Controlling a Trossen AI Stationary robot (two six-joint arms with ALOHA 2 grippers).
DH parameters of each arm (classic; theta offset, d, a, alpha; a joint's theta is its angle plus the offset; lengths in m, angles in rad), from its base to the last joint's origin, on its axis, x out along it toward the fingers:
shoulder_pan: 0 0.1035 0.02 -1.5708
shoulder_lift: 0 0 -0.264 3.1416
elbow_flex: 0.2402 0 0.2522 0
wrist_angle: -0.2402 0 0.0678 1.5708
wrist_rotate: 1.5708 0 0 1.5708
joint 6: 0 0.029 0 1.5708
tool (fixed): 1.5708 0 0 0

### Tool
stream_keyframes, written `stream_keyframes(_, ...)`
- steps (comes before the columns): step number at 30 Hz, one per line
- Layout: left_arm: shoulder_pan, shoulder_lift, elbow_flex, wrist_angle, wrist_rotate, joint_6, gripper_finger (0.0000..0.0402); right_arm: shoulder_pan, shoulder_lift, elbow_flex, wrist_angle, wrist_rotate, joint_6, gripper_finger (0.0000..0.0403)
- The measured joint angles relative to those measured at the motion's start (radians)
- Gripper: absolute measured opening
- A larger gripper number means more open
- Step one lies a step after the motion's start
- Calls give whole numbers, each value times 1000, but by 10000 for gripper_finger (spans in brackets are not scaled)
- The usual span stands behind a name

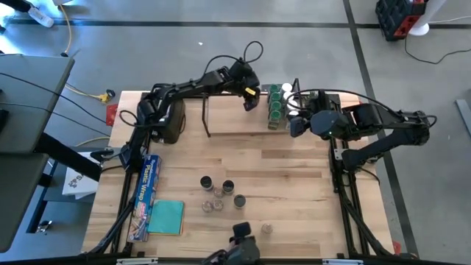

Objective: Shelf spices
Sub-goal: Put the black seasoning bottle on the shelf

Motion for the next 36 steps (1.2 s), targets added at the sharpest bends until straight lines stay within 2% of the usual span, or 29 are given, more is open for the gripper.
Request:
stream_keyframes(4, -5, 31, 0, 37, -16, -6, 194, 0, 0, 0, -8, -2, -25, 248)
stream_keyframes(11, -7, 57, -1, 75, -37, -8, 251, 0, 0, 0, -38, -5, -27, 248)
stream_keyframes(23, -8, 54, -1, 212, -3, -9, 246, -6, 0, 0, -45, -14, -8, 248)
stream_keyframes(31, 1, -99, 4, -47, -15, 24, 237, -6, 0, 0, -50, -9, -11, 248)
stream_keyframes(36, 12, -96, -2, -199, -18, 18, 194, -6, 0, 0, -55, 18, -20, 248)
